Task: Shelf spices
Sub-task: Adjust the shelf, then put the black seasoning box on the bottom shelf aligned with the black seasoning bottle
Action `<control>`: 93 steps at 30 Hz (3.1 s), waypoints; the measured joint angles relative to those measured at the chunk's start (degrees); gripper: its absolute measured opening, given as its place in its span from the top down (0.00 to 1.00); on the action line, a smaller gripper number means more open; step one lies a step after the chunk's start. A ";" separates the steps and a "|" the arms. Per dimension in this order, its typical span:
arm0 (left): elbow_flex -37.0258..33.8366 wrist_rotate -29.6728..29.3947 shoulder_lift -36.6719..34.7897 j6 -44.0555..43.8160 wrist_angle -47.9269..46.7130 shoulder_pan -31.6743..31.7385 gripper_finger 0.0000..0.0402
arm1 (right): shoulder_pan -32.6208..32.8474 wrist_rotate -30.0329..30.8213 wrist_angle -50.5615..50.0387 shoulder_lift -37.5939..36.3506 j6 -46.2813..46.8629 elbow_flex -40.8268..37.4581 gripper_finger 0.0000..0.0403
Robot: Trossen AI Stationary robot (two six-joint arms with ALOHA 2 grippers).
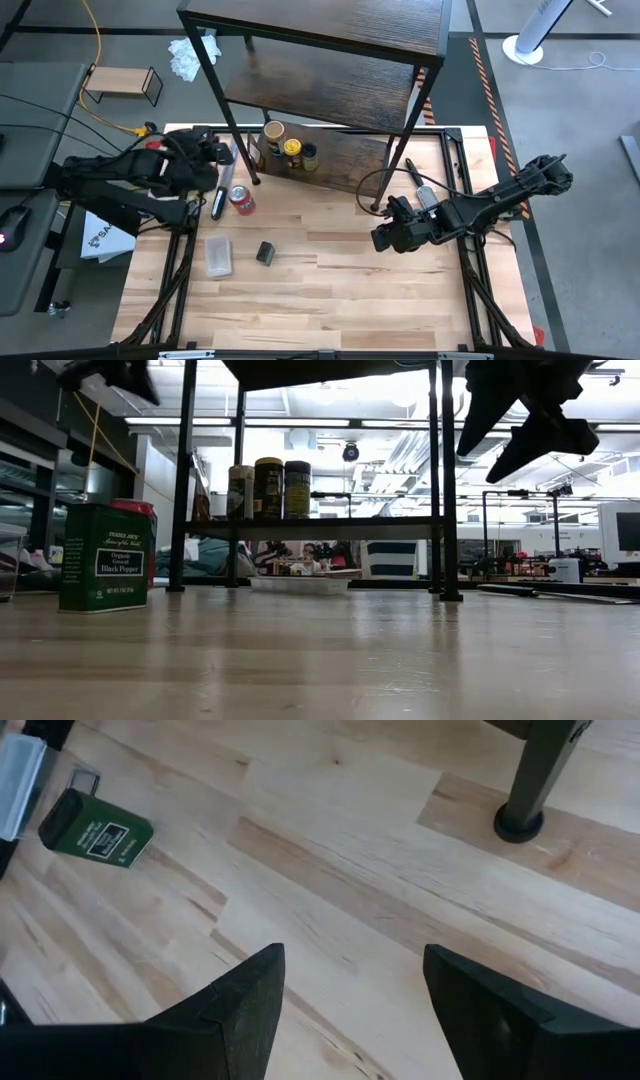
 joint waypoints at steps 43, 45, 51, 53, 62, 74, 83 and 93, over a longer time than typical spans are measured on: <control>0.02 45.94 -6.46 48.18 24.56 14.51 1.00 | 4.65 -1.08 6.14 -0.02 -6.00 0.02 0.42; 0.02 46.49 -8.87 43.73 17.87 12.53 1.00 | 5.52 -1.52 6.16 -0.02 -5.62 0.00 0.42; -4.61 49.81 -11.43 25.61 12.10 -2.61 1.00 | 7.08 -1.49 6.03 -0.02 -4.96 0.02 0.42; -8.54 47.70 -9.78 21.93 20.69 -10.79 1.00 | 7.08 -1.49 5.82 -0.02 -4.96 0.02 0.42; -15.94 38.69 7.57 7.26 43.17 -33.95 1.00 | 6.92 2.38 5.10 0.19 -3.47 0.02 0.41; -15.58 49.89 12.16 7.00 39.43 -25.76 0.66 | 5.47 1.87 1.19 0.44 -7.54 0.02 0.41; -15.58 58.93 16.35 6.64 35.60 -18.46 0.27 | 5.49 0.42 -5.41 0.74 -8.78 0.02 0.41; -15.53 63.05 25.11 -3.18 33.48 -18.03 0.23 | 5.50 -0.31 -9.18 0.74 -9.07 0.02 0.41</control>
